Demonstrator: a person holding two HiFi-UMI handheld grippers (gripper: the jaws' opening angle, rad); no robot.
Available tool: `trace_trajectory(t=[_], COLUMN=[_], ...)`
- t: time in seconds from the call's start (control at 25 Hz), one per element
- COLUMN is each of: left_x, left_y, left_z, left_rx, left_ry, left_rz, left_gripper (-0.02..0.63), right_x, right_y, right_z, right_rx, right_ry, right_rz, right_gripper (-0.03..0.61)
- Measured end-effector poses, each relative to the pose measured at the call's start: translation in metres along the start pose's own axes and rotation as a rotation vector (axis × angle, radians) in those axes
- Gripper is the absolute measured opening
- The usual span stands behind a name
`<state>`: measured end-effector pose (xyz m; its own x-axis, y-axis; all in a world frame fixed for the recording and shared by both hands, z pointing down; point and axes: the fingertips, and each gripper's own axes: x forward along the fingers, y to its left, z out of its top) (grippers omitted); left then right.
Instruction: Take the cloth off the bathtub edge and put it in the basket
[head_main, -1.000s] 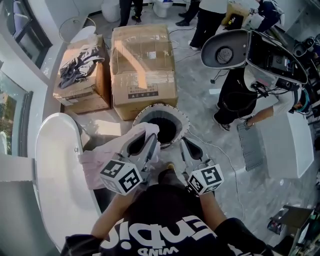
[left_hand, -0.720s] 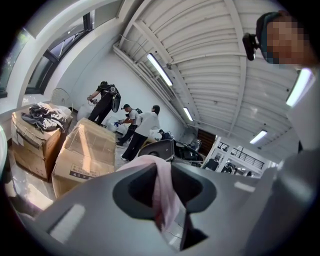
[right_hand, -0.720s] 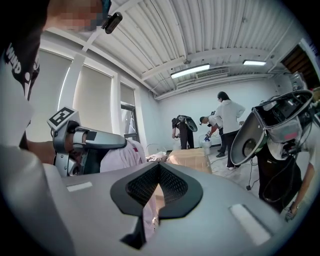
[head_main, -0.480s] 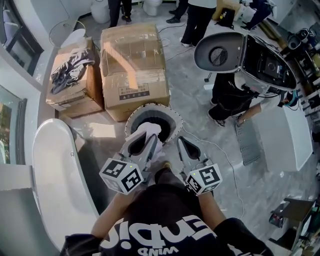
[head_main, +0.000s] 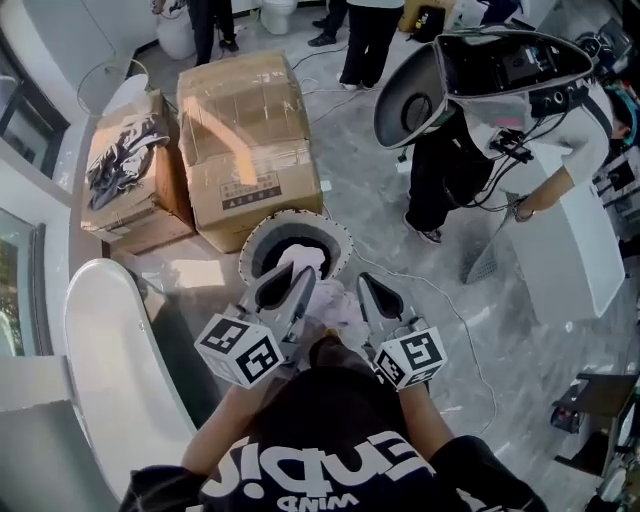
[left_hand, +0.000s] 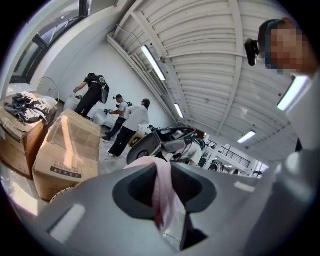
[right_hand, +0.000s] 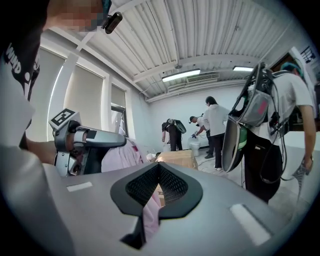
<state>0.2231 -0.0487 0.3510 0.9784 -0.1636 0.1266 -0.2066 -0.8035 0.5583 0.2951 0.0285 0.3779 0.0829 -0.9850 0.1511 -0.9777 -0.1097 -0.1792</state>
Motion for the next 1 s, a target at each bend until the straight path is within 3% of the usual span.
trace_trajectory(t=[0.2, 0.36, 0.44, 0.56, 1.0], left_x=[0.029, 0.037, 0.043, 0.048, 0.05], left_y=[-0.038, -0.068, -0.08, -0.09, -0.12], left_z=[0.008, 0.024, 0.03, 0.034, 0.106], left_rx=[0.114, 0.174, 0.228, 0.243, 0.369], left_ry=[0.036, 0.005, 0.015, 0.023, -0.108], left_rz=[-0.109, -0.183, -0.202, -0.228, -0.263], left_gripper=[0.086, 0.084, 0.084, 0.084, 0.083], right_x=[-0.023, -0.034, -0.038, -0.037, -0.035], right_y=[-0.021, -0.03, -0.033, -0.035, -0.05], right_z=[-0.007, -0.009, -0.009, -0.009, -0.022], right_rx=[0.03, 0.037, 0.038, 0.046, 0.054], right_ry=[-0.005, -0.016, -0.02, -0.023, 0.009], right_rz=[-0.09, -0.123, -0.131, -0.133, -0.121], right_gripper=[0.006, 0.006, 0.006, 0.006, 0.006])
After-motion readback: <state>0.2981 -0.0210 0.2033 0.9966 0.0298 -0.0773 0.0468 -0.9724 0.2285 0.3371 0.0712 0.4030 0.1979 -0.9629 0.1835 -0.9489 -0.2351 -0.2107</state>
